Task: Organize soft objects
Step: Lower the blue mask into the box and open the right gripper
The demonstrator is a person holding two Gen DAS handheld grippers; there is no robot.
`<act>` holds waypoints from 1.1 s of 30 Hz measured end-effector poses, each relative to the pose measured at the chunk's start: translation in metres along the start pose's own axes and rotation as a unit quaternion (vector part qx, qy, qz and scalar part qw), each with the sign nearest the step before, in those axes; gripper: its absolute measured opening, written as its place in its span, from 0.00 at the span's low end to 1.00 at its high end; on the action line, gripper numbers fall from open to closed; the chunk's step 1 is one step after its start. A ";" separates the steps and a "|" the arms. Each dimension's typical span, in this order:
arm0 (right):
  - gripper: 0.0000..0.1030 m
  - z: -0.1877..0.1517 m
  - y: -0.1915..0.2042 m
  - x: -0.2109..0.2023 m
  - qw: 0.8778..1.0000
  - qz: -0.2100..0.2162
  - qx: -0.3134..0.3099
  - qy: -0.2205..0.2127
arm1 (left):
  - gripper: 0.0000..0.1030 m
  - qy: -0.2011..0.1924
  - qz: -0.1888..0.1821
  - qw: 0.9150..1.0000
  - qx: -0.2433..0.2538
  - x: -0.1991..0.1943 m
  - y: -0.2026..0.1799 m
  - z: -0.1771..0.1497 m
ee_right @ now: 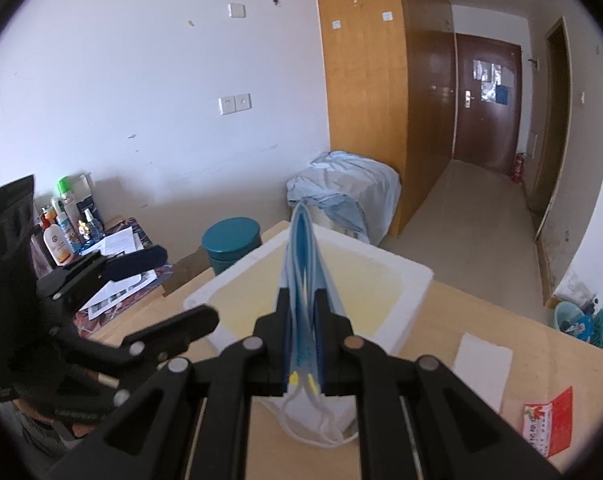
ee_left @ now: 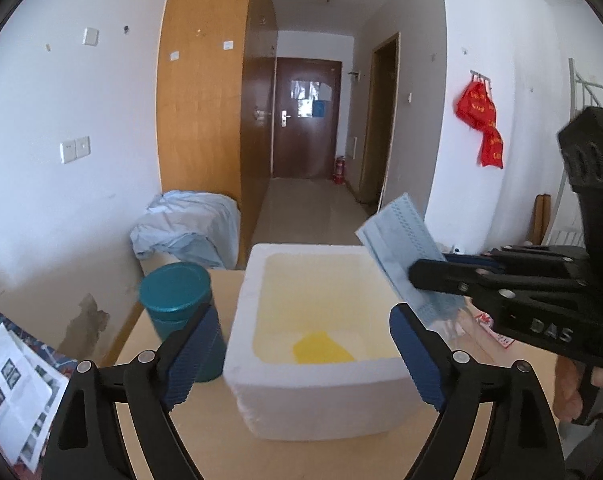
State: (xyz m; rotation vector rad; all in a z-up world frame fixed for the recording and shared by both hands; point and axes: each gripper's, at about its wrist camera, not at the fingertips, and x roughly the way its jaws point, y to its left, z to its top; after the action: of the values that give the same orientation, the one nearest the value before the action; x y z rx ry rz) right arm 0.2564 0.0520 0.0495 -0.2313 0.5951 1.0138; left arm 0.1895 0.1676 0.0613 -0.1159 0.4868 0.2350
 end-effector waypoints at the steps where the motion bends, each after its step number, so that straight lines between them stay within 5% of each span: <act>1: 0.13 0.001 0.001 0.002 1.000 0.000 -0.001 0.002 | 0.86 0.004 0.004 1.000 -0.003 -0.001 0.001 -0.001; 14: 0.13 0.024 0.004 0.007 1.000 0.001 0.000 -0.016 | 0.91 0.007 0.019 0.999 -0.031 -0.013 0.023 -0.017; 29: 0.13 0.009 -0.001 0.052 0.999 -0.011 0.006 0.038 | 0.91 0.012 0.017 0.999 -0.033 -0.014 0.027 -0.020; 31: 0.17 0.009 -0.002 0.054 0.999 -0.018 0.004 0.046 | 0.91 0.013 0.016 0.999 -0.034 -0.013 0.026 -0.019; 33: 0.41 0.008 -0.004 0.054 0.999 -0.021 0.008 0.050 | 0.91 0.013 0.016 0.999 -0.035 -0.014 0.024 -0.019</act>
State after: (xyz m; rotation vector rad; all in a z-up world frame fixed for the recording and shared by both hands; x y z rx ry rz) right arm 0.2835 0.0926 0.0248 -0.2807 0.6861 0.9607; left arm 0.1629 0.1854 0.0504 -0.1790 0.5072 0.2826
